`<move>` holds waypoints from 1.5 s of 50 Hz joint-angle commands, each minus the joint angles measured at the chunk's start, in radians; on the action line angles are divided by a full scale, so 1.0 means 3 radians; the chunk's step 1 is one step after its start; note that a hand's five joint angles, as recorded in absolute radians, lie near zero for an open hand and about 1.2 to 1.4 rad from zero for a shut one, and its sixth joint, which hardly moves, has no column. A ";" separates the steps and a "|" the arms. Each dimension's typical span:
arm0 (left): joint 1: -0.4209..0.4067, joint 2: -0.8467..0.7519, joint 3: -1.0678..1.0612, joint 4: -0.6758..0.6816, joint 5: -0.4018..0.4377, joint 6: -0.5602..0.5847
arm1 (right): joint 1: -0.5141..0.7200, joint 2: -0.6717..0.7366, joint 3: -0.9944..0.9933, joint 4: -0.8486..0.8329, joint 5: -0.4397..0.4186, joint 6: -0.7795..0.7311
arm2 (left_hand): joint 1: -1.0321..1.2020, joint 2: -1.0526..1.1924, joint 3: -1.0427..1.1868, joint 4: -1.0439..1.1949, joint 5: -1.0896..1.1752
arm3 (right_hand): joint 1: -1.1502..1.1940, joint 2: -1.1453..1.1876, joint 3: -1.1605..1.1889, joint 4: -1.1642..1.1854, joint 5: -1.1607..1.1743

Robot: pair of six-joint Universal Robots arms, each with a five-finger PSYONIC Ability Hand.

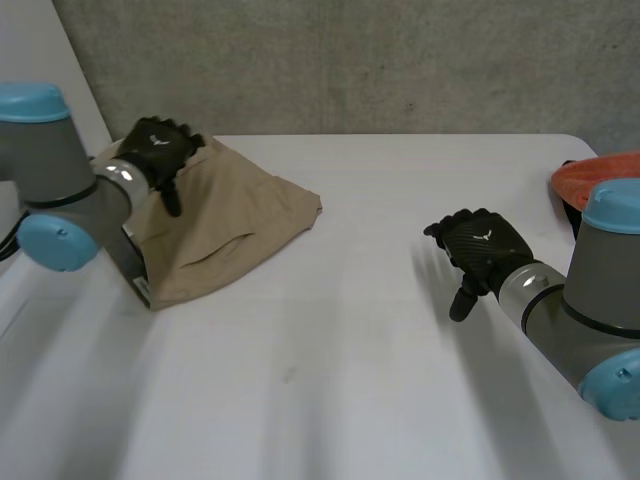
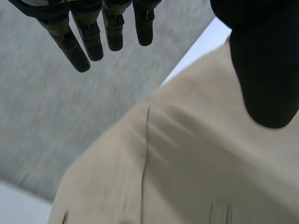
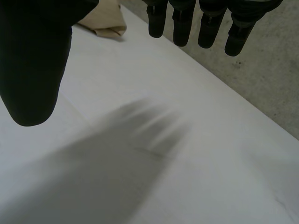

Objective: Fold the laundry.

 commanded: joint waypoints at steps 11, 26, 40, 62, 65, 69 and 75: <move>-0.0326 -0.1617 0.2335 -0.1144 0.0263 0.1025 | -0.0068 0.0102 -0.0002 0.0017 0.0006 -0.0121 | -0.0102 -0.0105 -0.0108 -0.0090 -0.0170 | -0.0144 -0.0095 -0.0086 -0.0104 -0.0159; -0.0444 -0.1327 0.2045 -0.0531 -0.0145 0.1180 | -0.0144 0.0143 -0.0038 0.0022 -0.0005 -0.0121 | 0.3971 0.3967 0.3964 0.3982 0.3902 | -0.0144 -0.0095 -0.0086 -0.0104 -0.0159; -0.1098 0.0350 0.0674 0.0053 -0.0176 -0.0565 | -0.0359 0.0015 -0.0222 0.0155 -0.0005 -0.0070 | 0.3971 0.3967 0.3964 0.3982 0.3902 | -0.0144 -0.0095 -0.0086 -0.0104 -0.0159; -0.1528 0.0064 0.0388 -0.0843 -0.0314 -0.1419 | -0.0610 -0.0052 -0.0626 0.0845 0.0098 0.0319 | -0.0102 -0.0105 -0.0108 -0.0090 -0.0170 | -0.0144 -0.0095 -0.0086 -0.0104 -0.0159; -0.1309 0.0187 0.0408 -0.0700 -0.0304 -0.1312 | -0.0534 -0.0113 -0.0616 0.0881 0.0098 0.0308 | -0.0102 -0.0105 -0.0108 -0.0090 -0.0170 | -0.0144 -0.0095 -0.0086 -0.0104 -0.0159; -0.1048 0.0177 0.0535 -0.0475 -0.0218 -0.1047 | -0.0416 -0.0266 -0.0565 0.0907 0.0062 0.0313 | -0.0102 -0.0105 -0.0108 -0.0090 -0.0170 | -0.0144 -0.0095 -0.0086 -0.0104 -0.0159; -0.0782 -0.0221 0.0960 -0.0535 0.0012 -0.0606 | -0.0140 -0.0369 -0.0391 0.0866 0.0057 0.0339 | -0.0102 -0.0105 -0.0108 -0.0090 -0.0170 | -0.0144 -0.0095 -0.0086 -0.0104 -0.0159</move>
